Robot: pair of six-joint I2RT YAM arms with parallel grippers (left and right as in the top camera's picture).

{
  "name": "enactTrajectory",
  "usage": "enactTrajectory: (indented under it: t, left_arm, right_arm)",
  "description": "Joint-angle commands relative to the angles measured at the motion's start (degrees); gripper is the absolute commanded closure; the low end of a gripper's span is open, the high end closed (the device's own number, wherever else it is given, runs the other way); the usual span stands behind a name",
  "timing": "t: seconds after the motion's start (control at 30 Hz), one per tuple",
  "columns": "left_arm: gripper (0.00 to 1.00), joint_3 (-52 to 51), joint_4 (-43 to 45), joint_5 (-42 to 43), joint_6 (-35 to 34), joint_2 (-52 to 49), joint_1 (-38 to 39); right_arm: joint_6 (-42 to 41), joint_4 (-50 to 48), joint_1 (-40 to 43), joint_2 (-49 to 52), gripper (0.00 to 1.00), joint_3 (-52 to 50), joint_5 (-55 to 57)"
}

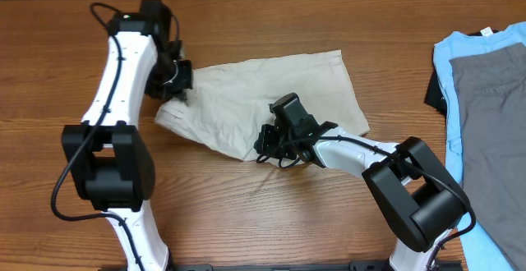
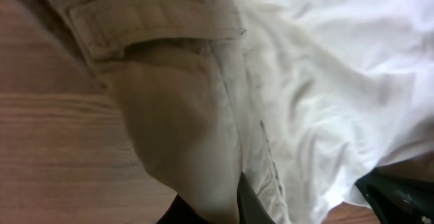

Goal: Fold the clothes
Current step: 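Lift the right end with the right gripper and fold it leftward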

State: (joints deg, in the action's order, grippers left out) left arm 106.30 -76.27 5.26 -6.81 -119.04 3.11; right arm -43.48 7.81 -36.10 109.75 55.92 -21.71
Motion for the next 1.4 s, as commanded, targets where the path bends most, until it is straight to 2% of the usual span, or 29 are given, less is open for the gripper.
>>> enactTrajectory:
  t: [0.0,0.23,0.3,0.4,0.57,0.83,1.2,1.37]
  left_arm:
    - [0.96,2.86,-0.68,0.28,2.58,0.55,2.64]
    - [0.96,10.82,-6.27,0.33,2.51,1.75,4.61]
    - [0.96,12.22,-7.67,0.33,2.51,1.75,4.98]
    - [0.96,12.48,-8.59,0.35,2.51,1.75,5.49]
    - [0.96,12.48,-8.55,0.31,2.54,1.75,5.66]
    - [0.96,12.48,-8.55,0.28,2.49,1.75,5.66]
    - [0.96,12.48,-8.44,0.07,2.36,1.75,5.92]
    - [0.96,12.48,-8.13,-1.27,2.36,1.75,5.92]
  right_arm:
    - [-0.46,0.63,-0.52,1.38,0.96,0.2,-1.7]
    - [-0.42,0.92,-0.15,1.25,0.96,0.81,-1.77]
    - [0.11,2.21,0.98,0.55,0.96,2.45,-5.03]
    - [2.03,6.45,3.48,-1.66,0.96,6.82,-10.99]
    - [7.37,15.89,6.64,-3.26,0.96,14.95,-9.86]
    - [5.7,15.39,5.97,-1.68,0.96,14.25,-1.14]
    - [4.26,5.66,0.83,10.82,0.96,14.05,0.74]
    - [6.78,5.44,0.98,11.02,0.96,15.02,-1.62]
